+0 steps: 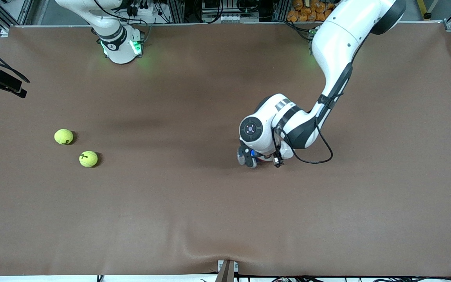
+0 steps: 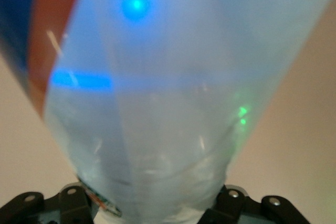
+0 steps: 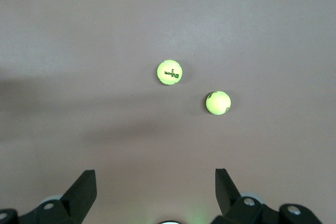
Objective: Insert tennis ball vertically with right arm
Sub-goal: 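Hold the can with the left gripper while the right gripper reaches the balls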
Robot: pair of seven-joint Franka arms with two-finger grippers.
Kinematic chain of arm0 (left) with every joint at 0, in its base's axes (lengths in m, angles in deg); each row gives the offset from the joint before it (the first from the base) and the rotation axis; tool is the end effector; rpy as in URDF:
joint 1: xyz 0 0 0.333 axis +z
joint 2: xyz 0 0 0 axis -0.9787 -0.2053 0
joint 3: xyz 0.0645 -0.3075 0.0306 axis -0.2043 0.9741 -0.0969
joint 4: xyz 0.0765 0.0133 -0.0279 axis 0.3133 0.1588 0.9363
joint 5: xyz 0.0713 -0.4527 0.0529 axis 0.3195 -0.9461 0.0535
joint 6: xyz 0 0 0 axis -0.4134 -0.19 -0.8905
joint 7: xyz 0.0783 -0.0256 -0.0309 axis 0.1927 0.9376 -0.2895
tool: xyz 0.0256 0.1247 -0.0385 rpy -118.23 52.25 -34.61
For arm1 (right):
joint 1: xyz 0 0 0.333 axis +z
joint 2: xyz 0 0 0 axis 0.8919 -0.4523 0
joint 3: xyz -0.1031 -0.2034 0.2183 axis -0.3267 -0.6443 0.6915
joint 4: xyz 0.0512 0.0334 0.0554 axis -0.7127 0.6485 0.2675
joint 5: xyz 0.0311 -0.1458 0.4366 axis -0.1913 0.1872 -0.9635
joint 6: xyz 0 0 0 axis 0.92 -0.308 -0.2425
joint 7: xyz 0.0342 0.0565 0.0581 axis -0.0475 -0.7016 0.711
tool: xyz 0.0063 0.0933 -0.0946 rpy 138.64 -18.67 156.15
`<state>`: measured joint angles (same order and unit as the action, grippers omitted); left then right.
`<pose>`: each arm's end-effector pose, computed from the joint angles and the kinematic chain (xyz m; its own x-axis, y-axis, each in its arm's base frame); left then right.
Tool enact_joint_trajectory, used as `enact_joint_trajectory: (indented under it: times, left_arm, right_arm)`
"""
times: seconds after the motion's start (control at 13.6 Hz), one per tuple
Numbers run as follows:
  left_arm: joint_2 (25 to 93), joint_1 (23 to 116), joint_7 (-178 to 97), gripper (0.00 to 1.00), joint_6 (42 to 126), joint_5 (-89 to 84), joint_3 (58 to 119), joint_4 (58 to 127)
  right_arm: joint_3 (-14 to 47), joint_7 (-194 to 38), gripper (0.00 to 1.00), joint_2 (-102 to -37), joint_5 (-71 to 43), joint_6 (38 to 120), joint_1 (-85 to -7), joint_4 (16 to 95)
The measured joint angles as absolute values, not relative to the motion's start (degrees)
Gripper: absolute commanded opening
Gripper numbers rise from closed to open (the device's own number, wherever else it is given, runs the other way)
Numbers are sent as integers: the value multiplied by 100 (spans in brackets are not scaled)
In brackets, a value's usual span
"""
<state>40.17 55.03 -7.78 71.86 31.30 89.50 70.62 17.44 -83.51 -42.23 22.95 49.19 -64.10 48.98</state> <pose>0.6143 -0.4489 0.1999 0.2500 -0.9218 -0.2963 -0.9659 -0.2586 -0.0104 0.5897 -0.0556 0.6100 0.9936 -0.0986 -0.0558 -0.0991 -0.9951 -0.0065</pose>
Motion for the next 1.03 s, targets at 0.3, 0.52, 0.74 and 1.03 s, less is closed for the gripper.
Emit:
enact_joint_trajectory:
  times: [0.3, 0.52, 0.74, 1.03]
  left_arm:
    - [4049, 5520, -1361, 77, 8214, 3011, 9195, 6968]
    - [4057, 5519, -1984, 77, 9029, 3005, 9361, 6966]
    - [4057, 5476, -2655, 77, 9766, 3004, 9457, 6972]
    - [4027, 5254, -3637, 76, 10782, 3004, 9465, 7034]
  right_arm:
    - [1732, -8351, 100, -4323, 2302, 4944, -6414, 4901]
    - [1728, -8351, 100, -4734, 2304, 5021, -6420, 4807]
    - [1726, -8351, 100, -5348, 2304, 5111, -6508, 4731]
    - [1730, -8334, 100, -6060, 2306, 5452, -6618, 4669]
